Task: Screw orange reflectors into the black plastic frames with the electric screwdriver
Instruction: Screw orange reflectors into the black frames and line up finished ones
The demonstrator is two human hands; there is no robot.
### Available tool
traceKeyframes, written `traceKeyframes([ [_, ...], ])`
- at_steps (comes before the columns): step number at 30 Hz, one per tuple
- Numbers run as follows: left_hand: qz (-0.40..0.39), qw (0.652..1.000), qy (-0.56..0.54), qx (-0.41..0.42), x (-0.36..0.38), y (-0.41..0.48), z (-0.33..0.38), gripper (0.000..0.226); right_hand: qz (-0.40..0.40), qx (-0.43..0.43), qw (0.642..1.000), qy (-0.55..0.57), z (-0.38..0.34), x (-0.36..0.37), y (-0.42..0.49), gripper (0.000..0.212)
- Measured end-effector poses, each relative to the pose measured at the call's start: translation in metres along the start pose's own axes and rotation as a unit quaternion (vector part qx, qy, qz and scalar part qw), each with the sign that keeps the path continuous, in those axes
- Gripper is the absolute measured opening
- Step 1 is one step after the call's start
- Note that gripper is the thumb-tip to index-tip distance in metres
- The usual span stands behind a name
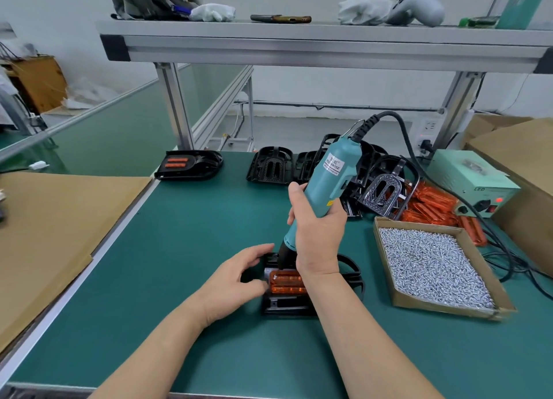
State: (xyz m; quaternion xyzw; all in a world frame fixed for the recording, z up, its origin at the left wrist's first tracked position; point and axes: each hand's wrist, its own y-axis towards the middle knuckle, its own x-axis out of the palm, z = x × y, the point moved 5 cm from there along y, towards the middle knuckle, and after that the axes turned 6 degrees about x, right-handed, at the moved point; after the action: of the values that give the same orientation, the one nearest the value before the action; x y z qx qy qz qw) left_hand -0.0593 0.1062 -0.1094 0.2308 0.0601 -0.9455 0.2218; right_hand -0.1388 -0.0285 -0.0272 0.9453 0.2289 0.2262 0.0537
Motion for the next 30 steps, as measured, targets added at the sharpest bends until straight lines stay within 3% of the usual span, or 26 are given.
traceKeyframes([
  [5,-0.062,0.994,0.075,0.056,0.012,0.001,0.017,0.096,0.002,0.010,1.000,-0.005,0.001,0.001,0.000,0.023],
  [8,-0.047,0.986,0.151,0.054,0.015,0.001,0.016,0.128,0.000,0.013,1.000,-0.018,0.000,0.004,0.000,0.020],
  [10,-0.032,0.984,0.163,0.057,0.014,0.001,0.013,0.134,-0.004,0.011,1.000,-0.028,0.000,0.006,-0.001,0.019],
  [19,-0.010,0.988,0.140,0.058,0.014,0.003,0.002,0.141,-0.016,0.005,0.999,-0.037,0.000,0.006,-0.002,0.018],
  [30,-0.007,0.993,0.101,0.066,0.015,0.004,0.012,0.129,-0.028,0.016,0.999,-0.043,0.016,0.005,-0.008,0.031],
])
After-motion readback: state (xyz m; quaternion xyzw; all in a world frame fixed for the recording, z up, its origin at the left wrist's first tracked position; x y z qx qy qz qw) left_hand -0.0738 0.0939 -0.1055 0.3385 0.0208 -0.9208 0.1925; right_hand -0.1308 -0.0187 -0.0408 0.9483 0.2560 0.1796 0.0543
